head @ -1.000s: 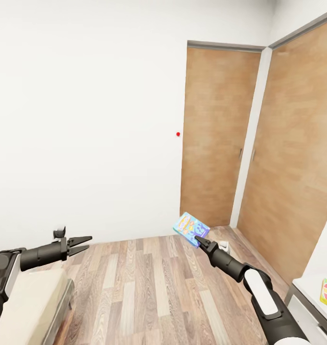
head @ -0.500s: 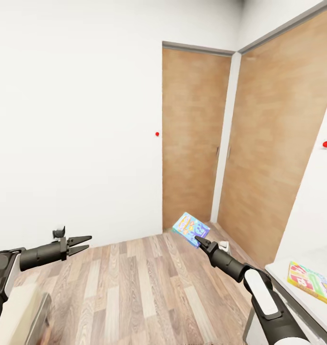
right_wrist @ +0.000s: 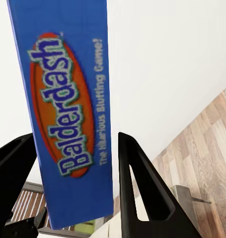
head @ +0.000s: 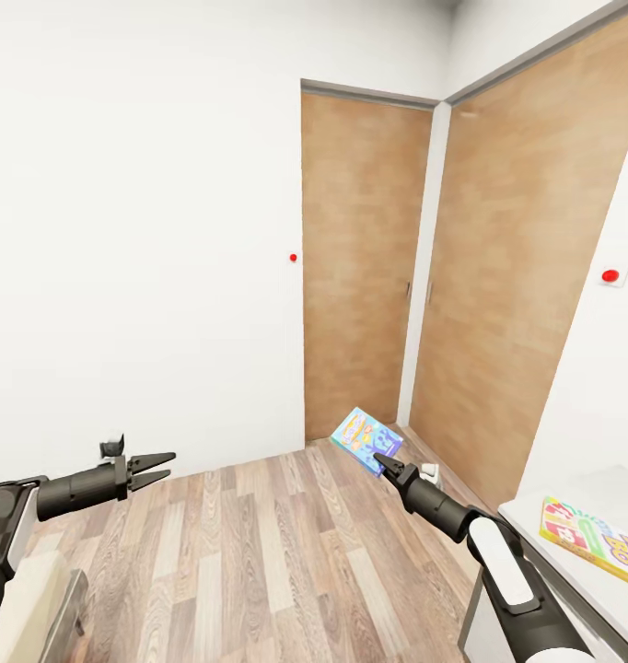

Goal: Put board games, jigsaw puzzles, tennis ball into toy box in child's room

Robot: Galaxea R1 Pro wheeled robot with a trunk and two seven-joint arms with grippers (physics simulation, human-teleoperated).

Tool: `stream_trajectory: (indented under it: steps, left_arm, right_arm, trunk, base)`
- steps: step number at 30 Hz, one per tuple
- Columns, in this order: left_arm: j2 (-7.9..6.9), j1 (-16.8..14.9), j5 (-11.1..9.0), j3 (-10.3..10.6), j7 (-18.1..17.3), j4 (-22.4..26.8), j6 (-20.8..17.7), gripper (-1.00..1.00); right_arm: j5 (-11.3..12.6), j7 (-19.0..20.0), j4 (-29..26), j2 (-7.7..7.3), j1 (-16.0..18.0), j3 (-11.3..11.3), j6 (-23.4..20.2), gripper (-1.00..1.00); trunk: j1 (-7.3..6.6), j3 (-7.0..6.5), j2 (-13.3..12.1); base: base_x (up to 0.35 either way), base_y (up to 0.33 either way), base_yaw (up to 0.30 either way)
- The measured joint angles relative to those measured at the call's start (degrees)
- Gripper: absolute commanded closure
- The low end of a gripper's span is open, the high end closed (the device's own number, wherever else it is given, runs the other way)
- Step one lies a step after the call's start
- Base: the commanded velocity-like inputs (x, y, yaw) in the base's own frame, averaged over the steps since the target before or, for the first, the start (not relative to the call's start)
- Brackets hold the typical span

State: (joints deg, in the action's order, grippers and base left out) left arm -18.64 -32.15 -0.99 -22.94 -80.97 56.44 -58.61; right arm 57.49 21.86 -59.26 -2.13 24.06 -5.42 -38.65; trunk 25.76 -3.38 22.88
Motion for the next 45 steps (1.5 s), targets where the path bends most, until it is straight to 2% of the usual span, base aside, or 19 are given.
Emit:
stream_trajectory:
  steps: [11,20,45]
  left_arm:
    - [-0.05,0.0,0.17,-0.14,0.12,0.02,0.05,-1.0]
    - [-0.15,0.0,0.13,-0.15,0.12,0.01,0.06,-1.0]
    - [-0.16,0.0,0.09,-0.07,0.11,0.0,0.14,-1.0]
  right_arm:
    - [0.09,0.02,0.01,-0.21,0.0,0.01,0.03,1.0]
    - [-0.04,-0.13,-0.15,-0.13,0.0,0.0,0.09,1.0]
    - [-0.14,-0.35,-0.04,-0.08,0.0,-0.05,0.09,1.0]
  trunk:
    - [0.0,0.0,0.0]
    - [-0.02,0.0,0.0]
    - [0.0,0.0,0.0]
  base:
    - [-0.066,0.124,0.0]
    - [0.176,0.182,0.0]
    - [-0.018,0.044,0.0]
